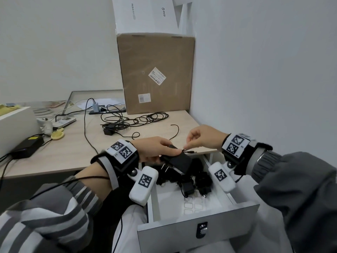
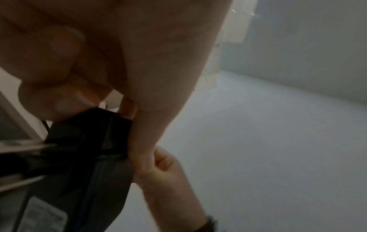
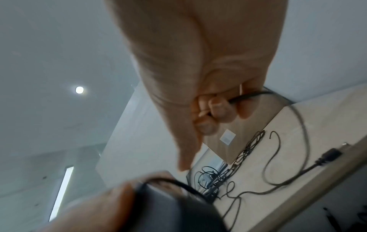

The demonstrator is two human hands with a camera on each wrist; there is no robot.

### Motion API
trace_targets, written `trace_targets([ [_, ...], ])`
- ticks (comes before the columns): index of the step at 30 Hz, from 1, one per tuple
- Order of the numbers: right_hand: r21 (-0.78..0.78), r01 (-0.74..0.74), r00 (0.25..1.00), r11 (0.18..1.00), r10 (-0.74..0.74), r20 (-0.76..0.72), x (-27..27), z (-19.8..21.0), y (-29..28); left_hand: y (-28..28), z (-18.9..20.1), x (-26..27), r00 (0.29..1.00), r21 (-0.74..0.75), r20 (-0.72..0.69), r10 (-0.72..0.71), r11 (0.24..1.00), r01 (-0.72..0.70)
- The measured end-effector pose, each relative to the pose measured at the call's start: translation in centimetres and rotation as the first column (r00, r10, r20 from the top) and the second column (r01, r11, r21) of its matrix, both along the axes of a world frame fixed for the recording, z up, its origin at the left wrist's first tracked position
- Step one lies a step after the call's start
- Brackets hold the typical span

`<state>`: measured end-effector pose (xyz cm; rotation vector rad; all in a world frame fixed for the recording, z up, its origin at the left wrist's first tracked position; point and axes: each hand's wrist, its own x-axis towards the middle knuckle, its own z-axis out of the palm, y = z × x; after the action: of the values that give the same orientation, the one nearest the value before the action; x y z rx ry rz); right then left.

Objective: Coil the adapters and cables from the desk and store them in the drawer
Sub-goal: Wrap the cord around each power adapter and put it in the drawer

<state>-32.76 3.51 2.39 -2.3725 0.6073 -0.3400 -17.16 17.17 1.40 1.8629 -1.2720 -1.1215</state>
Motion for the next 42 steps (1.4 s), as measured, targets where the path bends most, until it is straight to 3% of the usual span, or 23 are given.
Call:
trace_targets([
  [3, -0.030, -0.004, 0.999, 1.000, 0.006, 0.042, 1.1, 0.5, 0.8, -0.7, -0.7, -0.4, 0.947, 0.003, 0.311, 0.075, 0.997, -0.080],
  [5, -0.057, -0.006, 0.996, 0.998, 0.011, 0.088, 2.0, 0.0, 1.8, -1.1, -1.4, -0.3, 0.893, -0.081, 0.408, 0.188, 0.982, -0.170],
  [6, -0.045, 0.006, 0.993, 0.999, 0.000, 0.121, 2.4, -0.4, 2.3, -1.4, -1.8, 0.0, 0.897, -0.146, 0.354, 0.267, 0.962, -0.229],
  [8, 0.027, 0.049, 0.978, 0.998, -0.054, 0.201, 2.7, -1.2, 2.7, -1.9, -2.5, 0.7, 0.900, -0.286, 0.086, 0.428, 0.876, -0.389],
  [10, 0.105, 0.073, 0.961, 0.992, -0.098, 0.258, 2.6, -1.9, 3.1, -2.1, -2.7, 1.3, 0.813, -0.358, -0.206, 0.544, 0.732, -0.581],
  [12, 0.147, 0.048, 0.956, 0.988, -0.088, 0.281, 2.4, -2.6, 3.6, -2.0, -2.9, 1.6, 0.720, -0.356, -0.429, 0.545, 0.631, -0.689],
  [14, 0.159, 0.017, 0.960, 0.987, -0.061, 0.274, 2.5, -3.2, 4.1, -1.8, -2.7, 1.4, 0.661, -0.346, -0.592, 0.462, 0.595, -0.726],
  [17, 0.207, 0.002, 0.957, 0.978, -0.062, 0.285, 2.9, -3.8, 4.8, -1.8, -2.4, 0.7, 0.608, -0.324, -0.730, 0.314, 0.624, -0.711],
  [21, 0.206, -0.049, 0.959, 0.977, -0.012, 0.283, 3.0, -4.0, 4.9, -1.8, -1.7, 0.0, 0.610, -0.335, -0.765, 0.207, 0.681, -0.651],
  [27, 0.164, 0.000, 0.972, 0.987, -0.038, 0.230, 1.5, -4.5, 3.5, 0.0, -1.3, -0.4, 0.702, -0.296, -0.702, 0.122, 0.846, -0.443],
  [30, 0.151, -0.033, 0.963, 0.988, -0.010, 0.271, 0.9, -3.8, 2.5, 0.8, -1.2, -1.4, 0.792, -0.258, -0.603, 0.097, 0.915, -0.309],
  [32, 0.092, -0.033, 0.976, 0.995, 0.012, 0.218, 0.7, -3.3, 1.9, 0.8, -1.0, -1.6, 0.823, -0.254, -0.561, 0.088, 0.928, -0.273],
  [38, 0.149, -0.027, 0.979, 0.988, -0.004, 0.206, 0.2, -3.3, 1.1, 0.0, -0.7, -1.2, 0.780, -0.237, -0.607, 0.150, 0.903, -0.359],
  [42, 0.000, -0.009, 0.990, 1.000, 0.009, 0.140, -0.3, -3.7, 0.4, 0.1, -1.1, -1.2, 0.860, -0.185, -0.500, 0.104, 0.957, -0.223],
])
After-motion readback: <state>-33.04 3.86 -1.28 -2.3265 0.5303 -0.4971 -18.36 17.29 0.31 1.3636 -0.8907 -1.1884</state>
